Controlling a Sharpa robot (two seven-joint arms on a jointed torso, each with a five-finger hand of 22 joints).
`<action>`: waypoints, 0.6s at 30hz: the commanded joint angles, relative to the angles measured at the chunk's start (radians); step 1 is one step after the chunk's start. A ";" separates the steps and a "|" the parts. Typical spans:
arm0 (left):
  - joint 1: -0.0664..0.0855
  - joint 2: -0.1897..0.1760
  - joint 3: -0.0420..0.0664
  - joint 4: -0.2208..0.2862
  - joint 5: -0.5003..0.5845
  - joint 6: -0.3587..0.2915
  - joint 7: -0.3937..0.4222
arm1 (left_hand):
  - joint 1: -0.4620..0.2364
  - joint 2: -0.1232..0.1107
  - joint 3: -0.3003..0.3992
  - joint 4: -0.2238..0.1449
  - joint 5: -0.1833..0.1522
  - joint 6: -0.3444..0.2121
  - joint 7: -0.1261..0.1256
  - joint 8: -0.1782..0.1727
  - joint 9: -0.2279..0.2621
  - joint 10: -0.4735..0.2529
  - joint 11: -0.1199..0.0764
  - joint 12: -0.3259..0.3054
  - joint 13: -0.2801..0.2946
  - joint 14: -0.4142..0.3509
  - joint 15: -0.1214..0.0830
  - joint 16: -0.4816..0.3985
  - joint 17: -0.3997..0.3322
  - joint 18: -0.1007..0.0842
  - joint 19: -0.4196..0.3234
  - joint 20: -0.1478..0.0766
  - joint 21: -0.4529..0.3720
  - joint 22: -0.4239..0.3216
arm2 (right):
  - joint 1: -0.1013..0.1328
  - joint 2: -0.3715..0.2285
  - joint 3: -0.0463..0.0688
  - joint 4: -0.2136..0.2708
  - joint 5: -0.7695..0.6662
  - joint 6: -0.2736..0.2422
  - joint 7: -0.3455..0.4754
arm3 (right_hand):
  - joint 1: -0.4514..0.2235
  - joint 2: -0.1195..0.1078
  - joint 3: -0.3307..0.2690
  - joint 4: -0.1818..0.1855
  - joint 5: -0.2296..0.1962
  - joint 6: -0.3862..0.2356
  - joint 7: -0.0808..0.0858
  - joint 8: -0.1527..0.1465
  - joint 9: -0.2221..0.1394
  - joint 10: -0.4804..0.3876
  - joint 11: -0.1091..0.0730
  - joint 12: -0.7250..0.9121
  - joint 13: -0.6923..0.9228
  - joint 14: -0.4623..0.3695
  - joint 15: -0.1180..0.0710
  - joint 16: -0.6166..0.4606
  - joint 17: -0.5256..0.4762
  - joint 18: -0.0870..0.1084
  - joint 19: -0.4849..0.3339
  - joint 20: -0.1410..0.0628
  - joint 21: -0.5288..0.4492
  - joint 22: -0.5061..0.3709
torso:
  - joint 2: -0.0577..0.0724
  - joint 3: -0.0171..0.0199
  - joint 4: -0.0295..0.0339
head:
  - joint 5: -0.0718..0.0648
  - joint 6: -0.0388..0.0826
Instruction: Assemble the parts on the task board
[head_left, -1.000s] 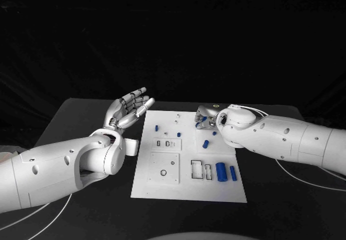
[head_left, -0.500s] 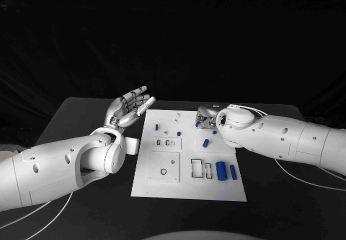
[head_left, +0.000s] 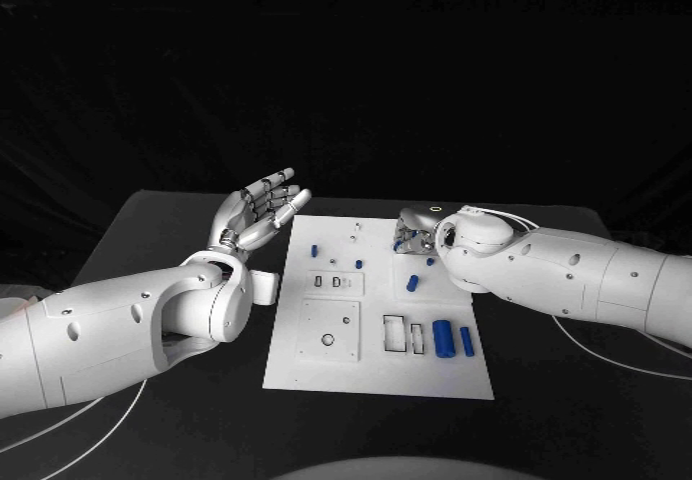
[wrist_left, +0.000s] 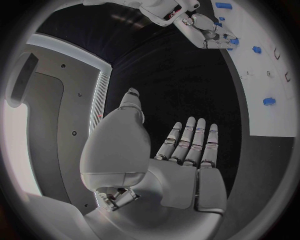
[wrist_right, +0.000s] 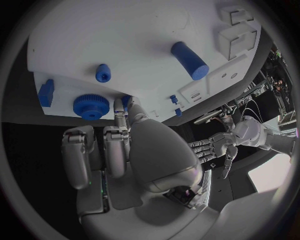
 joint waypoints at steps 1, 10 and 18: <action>0.002 0.002 0.001 -0.003 -0.007 0.003 0.026 | -0.003 0.010 0.004 0.000 -0.004 0.006 0.118 0.006 0.001 0.009 0.000 -0.004 0.000 -0.006 0.000 -0.003 0.001 0.017 -0.007 0.002 -0.006 -0.002 | -0.001 -0.009 0.000 0.010 0.007 -0.089 0.042 | 0.014 0.010 0.007 0.002 0.007 0.025 -0.015 0.012 0.015 0.012 0.002 -0.004 0.001 0.102 -0.007 0.004 0.252 -0.007 0.106 -0.006 0.004 0.263 | 0.001 -0.0004 -0.0007 | 0.006 -0.003; 0.002 -0.002 0.001 -0.007 -0.007 0.001 0.027 | -0.002 0.013 0.007 0.000 -0.006 0.009 0.118 0.007 0.002 0.009 0.000 -0.004 0.000 -0.006 0.000 -0.003 0.001 0.017 -0.007 0.002 -0.006 -0.002 | 0.002 -0.011 0.006 0.016 0.019 -0.244 0.111 | 0.023 0.006 0.018 0.002 0.008 0.032 -0.012 0.011 0.016 0.027 0.004 -0.015 0.001 0.103 0.002 0.004 0.256 -0.007 0.106 -0.001 0.004 0.263 | 0.008 0.0017 0.0002 | 0.019 0.000; 0.002 -0.005 0.001 -0.003 -0.009 0.001 0.027 | -0.002 0.013 0.007 0.000 -0.006 0.009 0.118 0.007 0.002 0.009 0.000 -0.004 0.000 -0.006 0.000 -0.003 0.001 0.017 -0.007 0.002 -0.006 -0.002 | 0.017 0.013 0.013 0.005 0.025 -0.274 0.141 | 0.029 0.003 0.023 0.001 0.009 0.034 -0.011 0.009 0.016 0.031 0.004 -0.021 0.000 0.103 0.005 0.005 0.258 -0.007 0.106 0.002 0.004 0.263 | 0.022 0.0016 0.0011 | 0.027 0.010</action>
